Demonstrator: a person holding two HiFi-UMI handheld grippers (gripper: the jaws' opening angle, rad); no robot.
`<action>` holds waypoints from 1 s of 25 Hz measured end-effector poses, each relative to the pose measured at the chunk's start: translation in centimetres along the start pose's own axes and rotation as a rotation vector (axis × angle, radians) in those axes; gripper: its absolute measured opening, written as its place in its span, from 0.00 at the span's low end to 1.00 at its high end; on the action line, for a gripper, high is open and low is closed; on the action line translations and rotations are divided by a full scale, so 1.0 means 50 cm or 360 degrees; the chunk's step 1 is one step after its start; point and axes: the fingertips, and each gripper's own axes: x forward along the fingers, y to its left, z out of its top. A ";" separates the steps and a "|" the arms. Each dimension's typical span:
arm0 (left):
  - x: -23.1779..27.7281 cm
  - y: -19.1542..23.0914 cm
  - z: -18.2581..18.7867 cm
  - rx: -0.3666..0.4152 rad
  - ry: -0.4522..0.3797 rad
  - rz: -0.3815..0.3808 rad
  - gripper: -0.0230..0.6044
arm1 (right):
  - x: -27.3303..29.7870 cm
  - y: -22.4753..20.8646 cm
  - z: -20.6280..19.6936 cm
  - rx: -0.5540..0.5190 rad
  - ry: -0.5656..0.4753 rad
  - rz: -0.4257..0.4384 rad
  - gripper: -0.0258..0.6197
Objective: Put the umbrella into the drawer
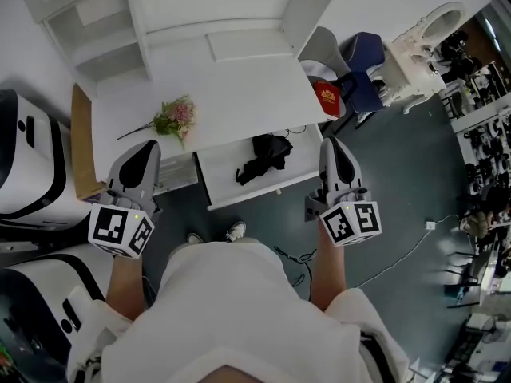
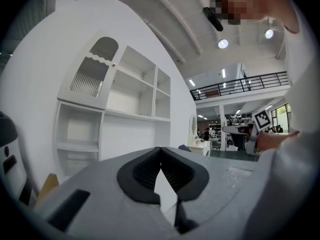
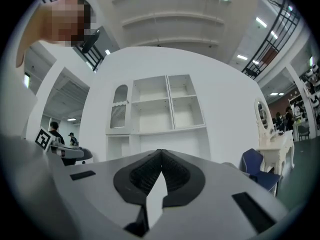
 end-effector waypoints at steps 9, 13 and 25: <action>-0.020 0.052 0.020 0.0005 -0.0034 0.0208 0.06 | -0.036 -0.025 0.013 -0.0221 0.0043 -0.0055 0.04; -0.044 0.053 0.005 0.0020 -0.0006 0.0252 0.06 | -0.051 -0.038 -0.003 -0.0236 0.0070 -0.0067 0.04; -0.114 0.081 -0.008 -0.0039 0.0016 0.0441 0.06 | -0.076 -0.052 -0.039 -0.0282 0.0203 -0.0130 0.04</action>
